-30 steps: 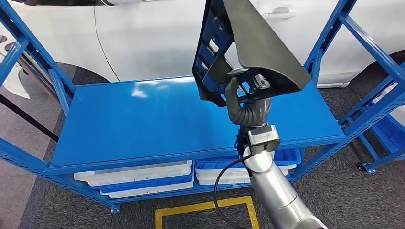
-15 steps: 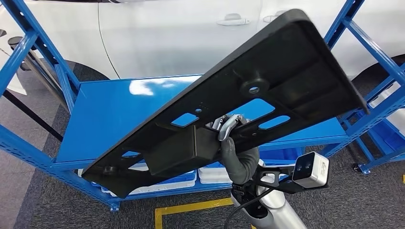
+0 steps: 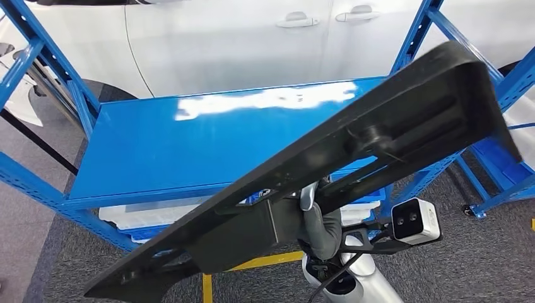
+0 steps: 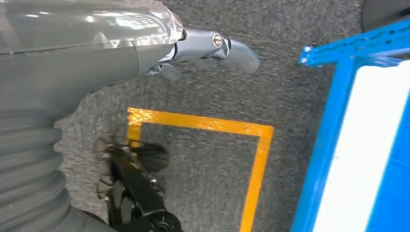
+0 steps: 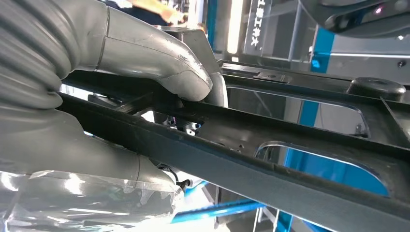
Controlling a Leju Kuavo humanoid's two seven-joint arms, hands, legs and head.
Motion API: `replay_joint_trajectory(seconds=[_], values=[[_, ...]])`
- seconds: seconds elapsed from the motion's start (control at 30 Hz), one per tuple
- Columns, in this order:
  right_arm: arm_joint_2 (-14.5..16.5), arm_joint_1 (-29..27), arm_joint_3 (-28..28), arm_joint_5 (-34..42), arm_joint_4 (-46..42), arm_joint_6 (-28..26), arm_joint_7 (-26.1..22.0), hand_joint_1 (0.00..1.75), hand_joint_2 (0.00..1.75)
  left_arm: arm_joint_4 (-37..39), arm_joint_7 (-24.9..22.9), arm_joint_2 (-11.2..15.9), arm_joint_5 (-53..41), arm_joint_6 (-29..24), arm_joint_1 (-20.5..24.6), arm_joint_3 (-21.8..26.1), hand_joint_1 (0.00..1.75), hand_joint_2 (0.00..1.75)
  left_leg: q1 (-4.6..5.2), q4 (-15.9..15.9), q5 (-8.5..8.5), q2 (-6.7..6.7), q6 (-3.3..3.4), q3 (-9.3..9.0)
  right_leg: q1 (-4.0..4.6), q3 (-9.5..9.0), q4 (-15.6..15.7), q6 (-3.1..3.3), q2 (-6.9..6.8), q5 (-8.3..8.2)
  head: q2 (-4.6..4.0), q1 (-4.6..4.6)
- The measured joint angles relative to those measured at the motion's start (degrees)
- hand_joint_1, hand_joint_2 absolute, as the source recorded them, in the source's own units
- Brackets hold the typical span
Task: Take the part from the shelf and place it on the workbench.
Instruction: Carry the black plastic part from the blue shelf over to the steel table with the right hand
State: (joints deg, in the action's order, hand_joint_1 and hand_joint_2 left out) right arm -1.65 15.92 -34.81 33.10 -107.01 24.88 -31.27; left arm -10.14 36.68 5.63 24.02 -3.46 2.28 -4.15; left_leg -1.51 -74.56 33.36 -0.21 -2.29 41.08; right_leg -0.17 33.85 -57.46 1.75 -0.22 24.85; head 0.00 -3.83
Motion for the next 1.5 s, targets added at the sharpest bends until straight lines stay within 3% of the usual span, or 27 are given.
replay_joint_trajectory(seconds=[0.03,0.07,0.1,0.17,0.23,0.3,0.33,0.4,0.47,0.5,0.53,0.6,0.67,0.7,0.8,0.87,0.93,0.97,1.0,1.07,1.13,1.2,1.23,1.3,1.37,1.47,1.5], values=[[-0.11,-0.01,-0.01,0.17,0.0,0.28,-0.17,1.75,1.75,0.0,-0.03,0.07,0.0,0.09,0.01,0.0,0.0,1.75,0.02,-0.06,-0.77,0.0,0.06,-1.06,0.14,0.72,-0.09,-0.02,0.0,-0.5,0.0,0.0],[-0.24,-0.03,-0.01,0.19,0.0,0.51,-0.5,1.75,1.75,0.0,-0.13,0.14,0.0,0.15,0.03,-0.01,0.0,1.75,0.05,2.16,-2.21,0.0,0.26,-3.27,0.25,1.39,-0.21,-0.09,0.0,-0.95,0.0,0.0],[-0.38,-0.07,-0.01,-0.07,0.0,0.79,-1.08,1.75,1.75,0.0,-0.3,0.23,0.0,0.11,0.07,-0.01,0.0,1.75,0.13,6.02,-3.44,-0.01,0.58,-6.35,0.32,1.98,-0.4,-0.19,0.01,-1.37,0.0,-0.01],[-0.72,-0.27,-0.01,-1.37,0.02,1.64,-2.87,1.75,1.75,0.0,-0.79,0.49,0.0,-0.2,0.21,-0.02,0.0,1.75,0.48,14.09,-3.93,-0.03,1.28,-11.98,0.5,2.89,-0.77,-0.65,0.0,-2.14,0.0,-0.01],[-1.12,-0.55,-0.01,-2.9,0.08,2.37,-4.8,1.75,1.75,0.0,-1.22,0.71,0.0,-0.56,0.22,-0.02,0.0,1.75,0.93,17.29,-3.46,-0.06,1.83,-13.6,0.45,3.25,-0.85,-1.36,-0.05,-2.94,0.0,-0.01],[-1.68,-0.7,-0.02,-3.95,0.13,2.37,-6.16,1.75,1.75,0.0,-1.61,0.82,0.0,-0.69,0.08,-0.03,0.0,1.75,0.86,17.64,-4.43,0.07,2.49,-12.88,0.35,3.56,-0.83,-2.12,0.08,-3.37,0.0,0.0],[-2.01,-0.72,-0.02,-4.28,0.13,2.25,-6.57,1.75,1.75,0.0,-1.77,0.86,0.0,-0.7,0.06,-0.04,0.0,1.75,0.71,17.8,-5.1,0.23,2.94,-12.42,0.31,4.01,-1.54,-2.43,0.19,-2.36,0.0,0.0],[-2.61,-0.8,-0.02,-4.64,0.11,2.14,-6.94,1.75,1.75,0.0,-1.92,0.87,0.01,-0.73,0.07,-0.04,0.0,1.75,0.46,18.04,-6.57,0.54,3.55,-11.11,0.03,5.71,-6.13,-2.99,0.35,2.57,0.0,0.0],[-3.07,-0.92,-0.03,-4.79,0.12,2.13,-7.01,1.75,1.75,0.0,-1.95,0.88,0.02,-0.75,0.04,-0.04,0.0,1.75,0.47,17.94,-7.89,0.58,3.65,-9.37,-0.25,7.56,-13.68,-3.51,0.31,7.46,0.0,0.0],[-3.26,-0.98,-0.02,-4.82,0.13,2.13,-7.02,1.75,1.75,0.0,-1.95,0.88,0.02,-0.75,0.02,-0.04,0.0,1.75,0.47,17.85,-8.51,0.59,3.58,-8.48,-0.38,7.76,-16.37,-3.72,0.3,8.1,0.0,0.0],[-3.44,-1.03,-0.02,-4.84,0.13,2.13,-7.02,1.75,1.75,0.0,-1.95,0.87,0.02,-0.75,0.01,-0.04,0.0,1.75,0.47,17.72,-9.09,0.6,3.47,-7.63,-0.49,7.03,-17.19,-3.85,0.29,7.46,0.0,0.0],[-3.67,-1.03,-0.02,-4.86,0.13,2.13,-7.02,1.75,1.75,0.0,-1.96,0.86,0.02,-0.75,0.01,-0.04,0.0,1.75,0.46,17.35,-10.06,0.6,3.16,-6.12,-0.68,2.38,-12.46,-3.83,0.26,4.56,0.0,0.0],[-3.77,-1.03,-0.02,-4.92,0.1,1.32,-6.97,1.75,1.75,-0.01,-2.08,0.87,0.02,-0.74,0.01,-0.08,0.0,1.75,0.56,16.93,-10.86,0.53,2.65,-5.12,-0.51,-3.7,-4.02,-3.33,0.27,4.2,0.0,-0.02],[-4.01,-1.15,-0.02,-4.92,0.07,0.34,-7.0,1.75,1.75,-0.01,-2.22,0.9,0.02,-0.72,0.01,-0.17,0.0,1.75,0.61,16.85,-11.27,0.5,2.32,-4.93,-0.36,-5.55,-1.1,-2.96,0.31,4.64,0.0,-0.03],[-5.79,-2.31,0.03,-4.58,-0.07,-2.71,-7.74,1.75,1.75,0.01,-2.9,1.15,0.01,-0.49,-0.15,-0.65,0.0,1.75,0.5,17.05,-12.35,0.41,1.26,-4.72,-0.13,-5.82,0.74,-1.63,0.21,4.26,0.0,-0.03],[-6.9,-3.5,0.1,-4.61,-0.15,-3.01,-8.06,1.75,1.75,0.02,-3.21,1.35,-0.01,-0.35,-0.43,-0.94,0.0,1.75,0.37,14.92,-9.61,0.32,0.87,-3.59,-0.3,-4.67,1.0,-0.59,0.01,2.88,0.0,-0.04],[-7.54,-4.71,0.12,-4.84,-0.34,-2.86,-8.08,1.75,1.75,0.02,-3.31,1.43,0.0,-0.32,-0.56,-1.11,0.0,1.75,0.3,8.48,-3.64,0.3,0.67,-1.6,-0.25,-2.99,1.06,-0.03,-0.01,1.44,0.0,-0.05],[-7.76,-5.21,0.12,-4.9,-0.44,-2.84,-8.08,1.75,1.75,0.02,-3.33,1.45,0.0,-0.32,-0.58,-1.17,0.0,1.75,0.3,4.61,-1.34,0.3,0.56,-0.76,-0.16,-2.1,0.97,0.0,0.0,0.8,0.0,-0.05],[-8.0,-5.63,0.12,-4.9,-0.5,-2.83,-8.09,1.75,1.75,0.02,-3.33,1.47,0.0,-0.32,-0.58,-1.22,0.0,1.75,0.3,1.52,-0.32,0.3,0.48,-0.46,-0.07,-1.16,0.8,-0.01,-0.01,0.19,0.0,-0.04],[-8.39,-6.16,0.12,-4.92,-0.52,-2.83,-8.09,1.75,1.75,0.02,-3.33,1.48,0.0,-0.32,-0.6,-1.31,0.0,1.75,0.3,0.8,-2.05,0.3,0.54,-2.51,0.03,0.72,0.3,-0.17,-0.03,-0.89,0.0,-0.04],[-8.64,-6.42,0.12,-4.94,-0.56,-2.83,-8.1,1.75,1.75,0.02,-3.32,1.54,0.0,-0.32,-0.53,-1.35,0.0,1.75,0.34,7.69,-4.24,0.28,0.92,-8.2,0.06,2.35,-0.35,-0.5,-0.02,-1.8,0.0,-0.04],[-8.83,-6.52,0.12,-4.97,-0.77,-2.84,-8.11,1.75,1.75,0.02,-3.31,1.67,0.0,-0.32,-0.39,-1.36,0.0,1.75,0.63,15.34,-3.61,0.18,1.38,-13.22,0.1,3.28,-0.84,-1.08,-0.03,-2.65,0.0,-0.03],[-8.9,-6.56,0.12,-5.01,-0.89,-2.83,-8.11,1.75,1.75,0.02,-3.31,1.73,0.0,-0.32,-0.33,-1.37,0.0,1.75,0.84,17.25,-2.98,0.13,1.62,-14.21,0.07,3.46,-0.87,-1.45,-0.05,-3.13,0.0,-0.04],[-9.07,-6.68,0.13,-5.14,-1.0,-2.83,-8.11,1.75,1.75,0.02,-3.31,1.78,0.0,-0.32,-0.3,-1.38,0.0,1.75,0.94,17.92,-3.69,0.18,2.21,-13.87,-0.01,3.67,-0.63,-2.24,0.02,-4.07,0.0,-0.04],[-9.29,-6.81,0.15,-5.23,-1.03,-2.84,-8.11,1.75,1.75,0.02,-3.32,1.79,0.0,-0.32,-0.23,-1.39,0.0,1.75,0.69,18.24,-5.08,0.48,3.06,-12.85,-0.09,4.56,-1.98,-2.82,0.22,-2.11,0.0,-0.03],[-9.66,-6.97,0.17,-5.27,-1.04,-2.85,-8.11,1.75,1.75,0.02,-3.32,1.78,0.0,-0.32,-0.21,-1.4,0.0,1.75,0.64,18.23,-7.28,0.77,3.7,-10.35,-0.32,7.13,-11.52,-3.51,0.3,6.33,0.0,-0.03],[-9.76,-7.03,0.17,-5.27,-1.03,-2.85,-8.11,1.75,1.75,0.02,-3.32,1.78,0.0,-0.32,-0.22,-1.4,0.0,1.75,0.67,18.1,-7.94,0.78,3.68,-9.36,-0.4,7.61,-14.91,-3.7,0.29,7.78,0.0,-0.03]])
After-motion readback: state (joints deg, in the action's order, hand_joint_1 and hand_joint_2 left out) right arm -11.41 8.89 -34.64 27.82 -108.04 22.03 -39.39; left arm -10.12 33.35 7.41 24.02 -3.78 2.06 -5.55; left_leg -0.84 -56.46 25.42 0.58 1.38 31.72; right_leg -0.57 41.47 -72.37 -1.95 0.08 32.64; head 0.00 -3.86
